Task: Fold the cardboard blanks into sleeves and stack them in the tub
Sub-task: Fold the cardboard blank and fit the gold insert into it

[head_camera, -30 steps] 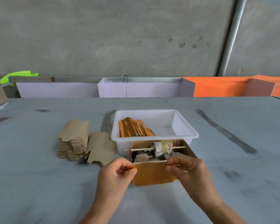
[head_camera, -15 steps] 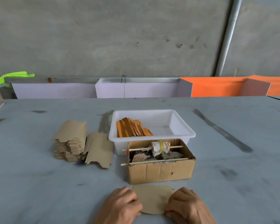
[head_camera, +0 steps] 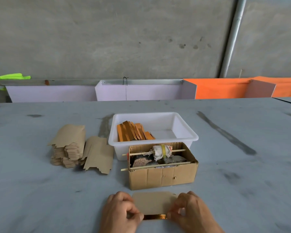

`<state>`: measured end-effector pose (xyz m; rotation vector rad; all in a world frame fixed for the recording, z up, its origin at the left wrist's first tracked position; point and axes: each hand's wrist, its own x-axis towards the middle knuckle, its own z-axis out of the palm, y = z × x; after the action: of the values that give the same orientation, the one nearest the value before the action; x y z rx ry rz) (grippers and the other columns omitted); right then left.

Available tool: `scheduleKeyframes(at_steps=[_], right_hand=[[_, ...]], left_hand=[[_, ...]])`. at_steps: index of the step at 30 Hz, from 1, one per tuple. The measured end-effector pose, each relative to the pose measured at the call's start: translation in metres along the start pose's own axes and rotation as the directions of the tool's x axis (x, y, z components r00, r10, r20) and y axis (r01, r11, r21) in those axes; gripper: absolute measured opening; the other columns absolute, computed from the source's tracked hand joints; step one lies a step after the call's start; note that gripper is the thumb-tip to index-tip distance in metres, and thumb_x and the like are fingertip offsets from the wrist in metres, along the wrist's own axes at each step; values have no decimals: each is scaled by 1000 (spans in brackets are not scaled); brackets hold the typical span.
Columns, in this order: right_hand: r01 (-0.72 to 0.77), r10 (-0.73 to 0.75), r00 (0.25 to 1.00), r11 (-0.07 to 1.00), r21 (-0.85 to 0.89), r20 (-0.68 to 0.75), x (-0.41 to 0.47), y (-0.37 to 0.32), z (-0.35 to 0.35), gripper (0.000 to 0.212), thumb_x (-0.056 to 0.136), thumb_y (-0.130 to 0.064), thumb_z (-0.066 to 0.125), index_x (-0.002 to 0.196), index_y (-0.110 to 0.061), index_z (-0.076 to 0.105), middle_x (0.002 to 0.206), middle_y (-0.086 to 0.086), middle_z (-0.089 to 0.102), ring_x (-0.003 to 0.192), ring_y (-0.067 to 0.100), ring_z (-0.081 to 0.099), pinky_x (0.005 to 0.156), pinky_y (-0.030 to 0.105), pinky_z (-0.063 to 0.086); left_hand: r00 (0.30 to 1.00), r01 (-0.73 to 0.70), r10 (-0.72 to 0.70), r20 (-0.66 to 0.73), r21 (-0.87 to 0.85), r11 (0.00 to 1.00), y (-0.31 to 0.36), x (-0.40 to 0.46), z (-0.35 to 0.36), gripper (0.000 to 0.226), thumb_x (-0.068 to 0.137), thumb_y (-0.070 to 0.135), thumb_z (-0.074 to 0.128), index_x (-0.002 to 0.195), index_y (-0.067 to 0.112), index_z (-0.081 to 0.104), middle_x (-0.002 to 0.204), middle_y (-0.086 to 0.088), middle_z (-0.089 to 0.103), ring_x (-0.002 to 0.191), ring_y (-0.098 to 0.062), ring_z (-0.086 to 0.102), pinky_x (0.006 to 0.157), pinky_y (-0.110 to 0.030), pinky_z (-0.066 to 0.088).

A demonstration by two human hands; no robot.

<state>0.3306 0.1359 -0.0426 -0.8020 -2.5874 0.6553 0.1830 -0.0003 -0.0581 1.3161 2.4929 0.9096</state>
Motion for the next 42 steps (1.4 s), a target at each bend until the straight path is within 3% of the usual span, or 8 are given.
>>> scheduleKeyframes(at_steps=[5,13,20,28,32,35,39,42], right_hand=[[-143,141,985,989,21,95,10,2,-10,14,74,-28,67,81,-20,76,62,-13,55,71,-1,52,61,3,37],[-284,299,928,954,-100,221,19,-3,-8,17,74,-24,72,87,-13,76,94,3,72,91,15,64,78,24,51],[-325,337,917,941,-93,214,19,-5,-12,5,72,-22,76,73,-24,72,92,-3,69,82,11,59,67,18,44],[-338,312,932,932,130,186,8,1,-9,28,70,-6,76,57,-28,64,63,-12,58,58,0,51,49,5,38],[-265,252,963,951,160,99,-6,2,-2,24,75,-6,72,67,-28,71,68,-12,55,69,5,51,58,7,36],[-157,157,988,988,-13,9,-14,0,4,21,81,-8,66,82,-26,76,78,-12,55,87,14,50,67,10,34],[28,-57,992,967,-254,-109,-25,-11,6,23,61,-2,73,61,-25,73,69,-5,60,69,23,54,55,34,46],[182,-219,971,938,-296,-96,-30,-23,10,21,46,-8,67,57,-26,69,63,-5,58,56,21,54,42,30,43]], left_hand=[[992,116,-116,-39,-7,993,4,4,-2,29,68,42,78,51,36,55,96,28,45,103,1,40,91,-14,27],[968,237,-232,-98,49,970,-2,2,1,31,59,50,80,49,32,57,97,28,43,101,-1,34,78,-25,18],[951,285,-283,-122,0,959,-5,7,0,33,59,45,82,46,29,56,94,27,44,98,-2,32,78,-26,17],[945,273,-273,-180,-24,962,-2,1,1,29,62,34,82,53,32,55,92,22,44,101,-6,36,76,-25,15],[964,-117,136,-228,95,989,3,-8,3,27,63,10,80,61,29,62,86,15,52,92,-15,47,77,-29,28],[818,-506,556,-147,274,818,10,-15,4,21,63,1,64,63,20,71,72,6,58,77,-12,44,65,-28,35],[806,-543,587,-81,298,785,10,-19,6,21,64,-1,61,61,17,70,66,6,58,69,-11,50,54,-25,44],[820,-537,569,-57,266,800,11,-20,6,19,60,-4,74,61,14,69,68,3,57,64,-17,58,49,-23,46]])
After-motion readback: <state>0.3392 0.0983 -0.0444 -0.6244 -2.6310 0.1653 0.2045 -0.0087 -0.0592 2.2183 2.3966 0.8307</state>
